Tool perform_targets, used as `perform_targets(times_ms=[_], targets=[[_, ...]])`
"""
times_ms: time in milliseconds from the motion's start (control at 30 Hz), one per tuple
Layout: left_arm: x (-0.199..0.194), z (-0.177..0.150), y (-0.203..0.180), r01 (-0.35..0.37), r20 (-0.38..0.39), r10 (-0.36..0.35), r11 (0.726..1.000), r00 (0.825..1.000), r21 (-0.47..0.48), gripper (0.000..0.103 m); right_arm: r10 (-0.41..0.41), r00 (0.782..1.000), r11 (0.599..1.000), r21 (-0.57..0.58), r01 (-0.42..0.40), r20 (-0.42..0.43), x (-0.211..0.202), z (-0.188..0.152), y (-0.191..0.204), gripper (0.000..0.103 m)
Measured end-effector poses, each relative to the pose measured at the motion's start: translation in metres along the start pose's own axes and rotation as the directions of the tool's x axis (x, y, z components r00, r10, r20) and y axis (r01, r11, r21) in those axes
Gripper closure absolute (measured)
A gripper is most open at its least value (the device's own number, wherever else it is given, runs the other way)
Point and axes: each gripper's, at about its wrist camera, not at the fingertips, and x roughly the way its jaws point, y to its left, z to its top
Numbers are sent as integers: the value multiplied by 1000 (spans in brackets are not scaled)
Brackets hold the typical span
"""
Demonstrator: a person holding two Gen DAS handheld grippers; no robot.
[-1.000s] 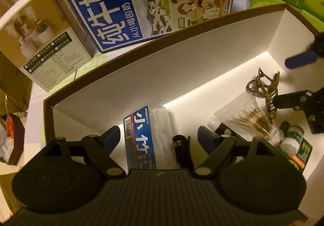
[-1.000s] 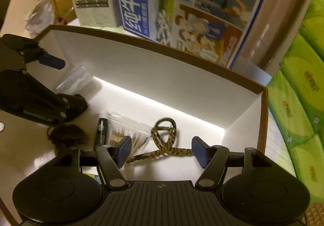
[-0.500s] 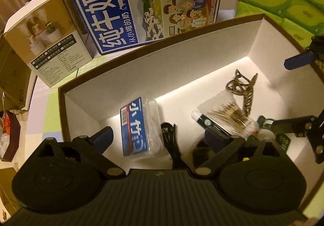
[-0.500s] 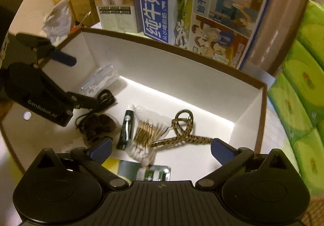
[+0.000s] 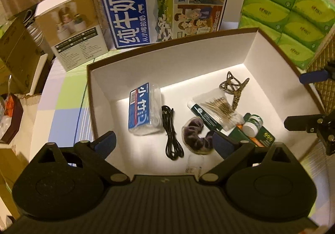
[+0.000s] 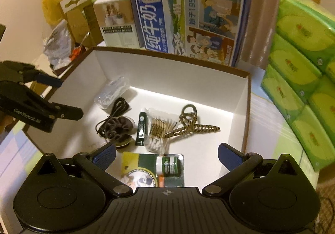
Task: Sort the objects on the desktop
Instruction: 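Withdraw both tools from the box toward the remaining items on the table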
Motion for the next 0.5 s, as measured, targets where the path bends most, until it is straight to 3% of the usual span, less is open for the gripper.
perform_targets(times_ms=[500], targets=[[-73, -43, -15, -29, 66, 33, 998, 997, -59, 6, -27, 995, 999, 36, 24, 97, -56, -33, 35, 2]])
